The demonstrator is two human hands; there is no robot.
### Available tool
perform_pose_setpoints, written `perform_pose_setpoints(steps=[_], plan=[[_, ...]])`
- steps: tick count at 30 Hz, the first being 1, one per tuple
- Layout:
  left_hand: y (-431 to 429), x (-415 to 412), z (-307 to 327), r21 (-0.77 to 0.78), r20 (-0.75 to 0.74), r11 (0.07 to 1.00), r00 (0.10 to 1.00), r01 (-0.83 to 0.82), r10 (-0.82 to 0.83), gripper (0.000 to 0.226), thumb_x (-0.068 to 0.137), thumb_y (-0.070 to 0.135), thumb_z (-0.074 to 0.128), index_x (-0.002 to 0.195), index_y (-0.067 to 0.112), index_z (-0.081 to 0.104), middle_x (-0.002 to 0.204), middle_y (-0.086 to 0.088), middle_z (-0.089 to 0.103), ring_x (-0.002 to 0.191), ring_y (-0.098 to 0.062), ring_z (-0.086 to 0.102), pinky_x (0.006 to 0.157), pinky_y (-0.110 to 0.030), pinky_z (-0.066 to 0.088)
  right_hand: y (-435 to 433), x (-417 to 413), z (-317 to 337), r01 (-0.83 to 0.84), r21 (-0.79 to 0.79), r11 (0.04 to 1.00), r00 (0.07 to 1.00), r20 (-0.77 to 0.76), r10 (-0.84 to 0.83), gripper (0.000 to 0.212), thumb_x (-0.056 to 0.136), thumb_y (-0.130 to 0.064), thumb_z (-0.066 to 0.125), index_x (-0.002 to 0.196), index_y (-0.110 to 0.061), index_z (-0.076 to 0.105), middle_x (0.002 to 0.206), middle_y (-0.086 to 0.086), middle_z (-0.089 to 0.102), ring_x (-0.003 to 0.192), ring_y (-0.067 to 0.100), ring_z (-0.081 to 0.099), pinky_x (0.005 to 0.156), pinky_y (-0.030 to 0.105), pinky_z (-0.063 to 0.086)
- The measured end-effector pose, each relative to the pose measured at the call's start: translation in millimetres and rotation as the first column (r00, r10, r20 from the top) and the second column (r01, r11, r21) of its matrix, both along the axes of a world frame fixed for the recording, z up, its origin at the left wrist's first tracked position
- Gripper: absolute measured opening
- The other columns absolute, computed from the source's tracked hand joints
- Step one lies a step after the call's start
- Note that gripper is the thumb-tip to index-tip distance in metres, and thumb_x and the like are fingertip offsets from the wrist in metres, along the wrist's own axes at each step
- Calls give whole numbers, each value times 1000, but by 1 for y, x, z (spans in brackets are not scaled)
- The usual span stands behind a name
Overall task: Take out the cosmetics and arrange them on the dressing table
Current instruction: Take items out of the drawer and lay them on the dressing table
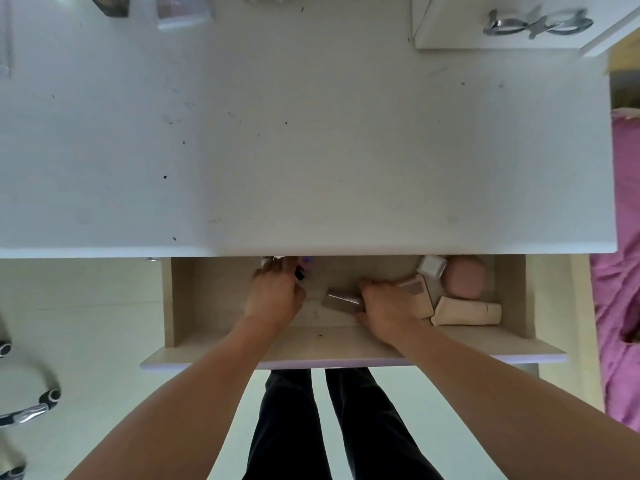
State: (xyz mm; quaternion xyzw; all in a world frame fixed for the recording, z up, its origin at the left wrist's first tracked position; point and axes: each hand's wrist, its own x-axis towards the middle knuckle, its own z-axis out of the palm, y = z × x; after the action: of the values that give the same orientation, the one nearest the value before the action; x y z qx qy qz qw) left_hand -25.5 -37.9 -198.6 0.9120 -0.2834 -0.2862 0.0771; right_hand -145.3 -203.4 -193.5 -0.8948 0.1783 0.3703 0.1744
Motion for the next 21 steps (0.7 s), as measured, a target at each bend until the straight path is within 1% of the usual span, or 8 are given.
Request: perform_pose_setpoints(steps=[2,4,6,8,12,15,18,21], plan=[[9,2,1,-80,-27,965,968,-252,250,21,87,10,50,108,8,55,92,-15,64,84,-37,60,65,-36,38,-2,-5,1,14,40,999,1000,-11,-14,34,87,-35,60,113,-16,49,113,11,66,106,34,61,78,37,48],[17,10,-3,-83,-88,863,866,-499,492,14,93,15,47,101,6,54,87,-15,64,78,-38,59,61,-34,35,-3,-7,2,20,61,998,1000,-12,-19,38,86,-42,61,112,-18,48,111,12,64,106,34,60,80,38,50],[21,19,-7,-45,-117,789,788,-613,605,22,94,29,48,94,9,58,88,-11,66,79,-36,59,61,-33,36,-3,-8,3,28,77,997,1000,-6,-28,41,86,-46,62,113,-19,48,110,13,63,105,33,59,80,38,49],[19,26,-9,7,-127,788,781,-616,611,24,90,36,53,87,13,60,85,-6,64,77,-31,58,61,-31,36,-2,-7,3,29,89,996,999,13,-31,41,86,-48,63,111,-19,49,107,12,64,104,33,60,80,37,48],[9,31,-10,79,-134,802,791,-592,597,15,84,25,56,72,16,53,85,-9,60,71,-28,51,60,-28,35,-1,-7,4,32,114,993,999,40,-37,37,85,-48,64,103,-20,48,103,9,66,100,32,61,77,37,49],[13,24,-5,90,-165,802,786,-590,596,5,81,22,59,85,20,60,85,-4,60,76,-28,56,63,-28,39,-1,-8,12,28,140,990,998,43,-34,35,84,-49,65,95,-23,44,99,6,67,96,30,62,74,36,49],[27,13,11,98,-207,805,779,-585,592,21,82,21,62,99,11,55,87,-9,64,79,-30,60,61,-28,42,1,-8,27,20,155,988,999,45,-28,35,85,-47,64,92,-26,37,95,4,67,94,29,64,67,33,43],[43,2,42,47,-247,801,770,-597,588,24,86,16,59,109,13,54,90,-5,63,74,-24,60,61,-28,43,3,-2,58,13,164,986,998,64,-24,34,86,-46,63,92,-27,35,87,-3,63,90,25,65,63,31,38]])
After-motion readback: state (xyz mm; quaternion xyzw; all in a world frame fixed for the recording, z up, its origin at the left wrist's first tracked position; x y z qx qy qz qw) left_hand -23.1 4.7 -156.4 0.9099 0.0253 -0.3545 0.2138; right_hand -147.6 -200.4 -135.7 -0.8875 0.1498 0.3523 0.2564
